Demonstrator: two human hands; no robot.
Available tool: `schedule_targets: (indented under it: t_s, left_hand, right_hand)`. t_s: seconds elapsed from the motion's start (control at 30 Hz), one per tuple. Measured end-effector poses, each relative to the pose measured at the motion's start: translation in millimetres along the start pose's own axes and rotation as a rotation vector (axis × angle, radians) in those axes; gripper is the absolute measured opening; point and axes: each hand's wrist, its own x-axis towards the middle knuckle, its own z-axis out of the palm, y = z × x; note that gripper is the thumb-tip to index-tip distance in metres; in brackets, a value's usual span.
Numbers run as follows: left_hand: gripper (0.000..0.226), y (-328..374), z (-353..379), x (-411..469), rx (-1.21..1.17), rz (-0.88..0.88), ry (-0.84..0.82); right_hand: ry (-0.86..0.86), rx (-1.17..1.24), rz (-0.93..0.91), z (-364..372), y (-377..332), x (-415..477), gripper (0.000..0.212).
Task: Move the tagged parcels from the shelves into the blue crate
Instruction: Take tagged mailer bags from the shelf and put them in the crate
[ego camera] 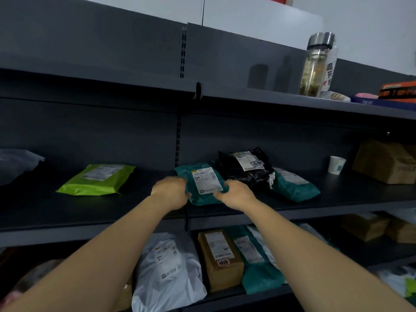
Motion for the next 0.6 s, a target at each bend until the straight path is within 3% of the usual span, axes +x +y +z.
schedule_targets:
  t_s: [0.2,0.37,0.6]
  left_hand:
    - [0.041,-3,22,60,-0.284,-0.113,-0.095]
    - [0.007,-1,30,79,-0.807,-0.314,-0.094]
    - [0.032,-10,31,79,-1.12,-0.469,0.047]
  right_hand:
    - [-0.065,0.136,0.126,14,8,57,0.03]
    - [-0.103,0.278,0.174,27,9,81,0.022]
    - [-0.035,0.449,0.025,43,8,97,0.022]
